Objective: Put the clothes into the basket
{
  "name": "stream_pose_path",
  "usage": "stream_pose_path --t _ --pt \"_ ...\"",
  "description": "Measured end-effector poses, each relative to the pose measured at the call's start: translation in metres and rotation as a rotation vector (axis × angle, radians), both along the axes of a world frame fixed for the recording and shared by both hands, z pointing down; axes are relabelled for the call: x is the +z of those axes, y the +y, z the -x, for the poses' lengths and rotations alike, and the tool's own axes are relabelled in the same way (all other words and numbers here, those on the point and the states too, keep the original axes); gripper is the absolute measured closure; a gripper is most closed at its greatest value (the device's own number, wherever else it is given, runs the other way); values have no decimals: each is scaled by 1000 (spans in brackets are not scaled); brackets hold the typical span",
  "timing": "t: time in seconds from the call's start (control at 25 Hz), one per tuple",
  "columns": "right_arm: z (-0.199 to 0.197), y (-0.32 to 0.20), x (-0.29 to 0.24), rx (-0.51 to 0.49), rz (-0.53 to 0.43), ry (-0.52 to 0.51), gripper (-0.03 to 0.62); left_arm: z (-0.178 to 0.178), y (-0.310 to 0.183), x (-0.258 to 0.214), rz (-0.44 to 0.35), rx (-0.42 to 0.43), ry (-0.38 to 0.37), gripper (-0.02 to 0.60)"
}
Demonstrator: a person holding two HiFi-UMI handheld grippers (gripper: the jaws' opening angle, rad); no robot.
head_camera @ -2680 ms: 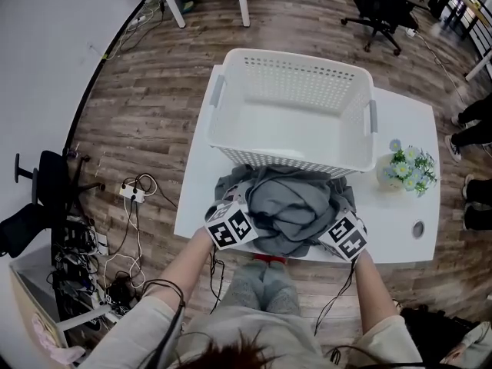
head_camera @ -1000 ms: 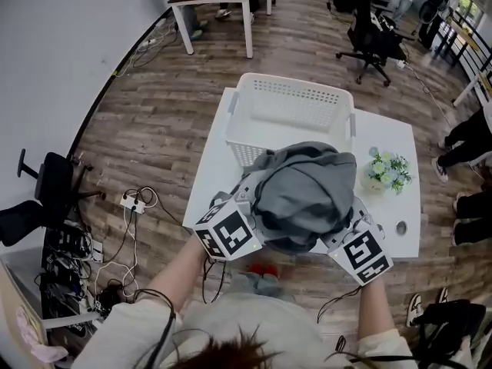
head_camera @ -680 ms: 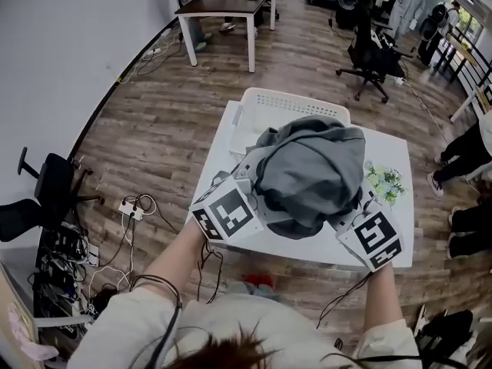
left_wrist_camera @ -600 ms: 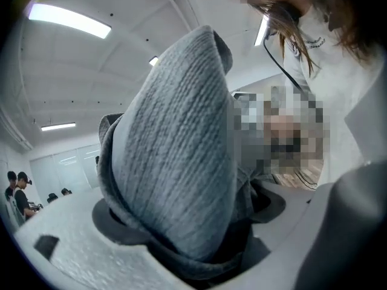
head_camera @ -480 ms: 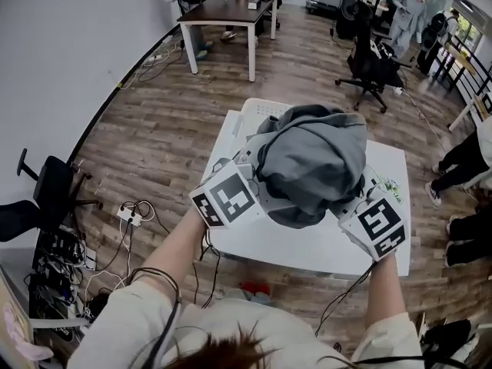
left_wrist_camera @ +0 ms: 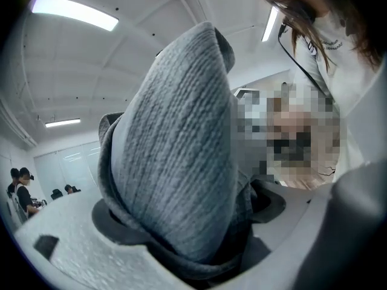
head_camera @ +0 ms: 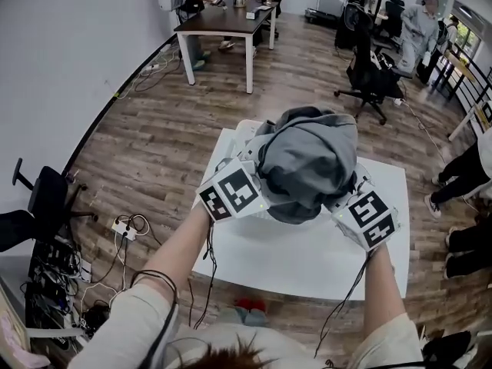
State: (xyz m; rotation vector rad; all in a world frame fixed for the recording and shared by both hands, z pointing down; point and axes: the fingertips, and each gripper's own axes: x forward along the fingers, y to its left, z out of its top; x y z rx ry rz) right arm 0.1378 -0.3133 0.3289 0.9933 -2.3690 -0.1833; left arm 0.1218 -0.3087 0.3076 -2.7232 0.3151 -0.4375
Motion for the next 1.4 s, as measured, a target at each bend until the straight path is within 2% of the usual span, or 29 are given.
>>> stream_pose_path --t 0.36,0.44,0.56,0.64,0.72,0.8,1.0,1.08,1.12,1.2,1.24,1.32,1.4 --pt "-12 -54 57 47 163 9 378 -2 -57 52 128 -83 -73 104" --pt "-20 -65 72 70 213 19 367 1 -70 69 189 -136 -117 103" --pt "-38 -66 99 122 303 61 318 25 -88 114 329 -263 -254 91" --pt "-42 -59 103 133 316 29 318 42 -87 127 391 -301 -264 92" --pt "-42 -54 95 136 295 -21 318 52 -86 120 388 -307 -210 92" --pt "-39 -51 84 139 254 -50 319 57 -87 111 339 -317 -187 92" --pt "-30 -49 56 171 151 -165 329 44 -72 92 279 -285 -112 94" --pt "-25 -47 51 189 125 -203 412 37 -65 88 255 -285 -86 103" --pt "-22 -45 50 198 114 -220 444 34 -61 85 243 -289 -67 161" --pt "-14 -40 48 211 100 -251 484 32 -54 76 232 -303 -3 363" --pt "-10 -37 47 215 94 -267 497 32 -50 71 235 -309 33 425" --pt "-2 -30 43 220 80 -301 522 33 -43 63 249 -321 92 511" --pt "4 -19 35 224 62 -338 548 35 -34 58 271 -337 135 561"
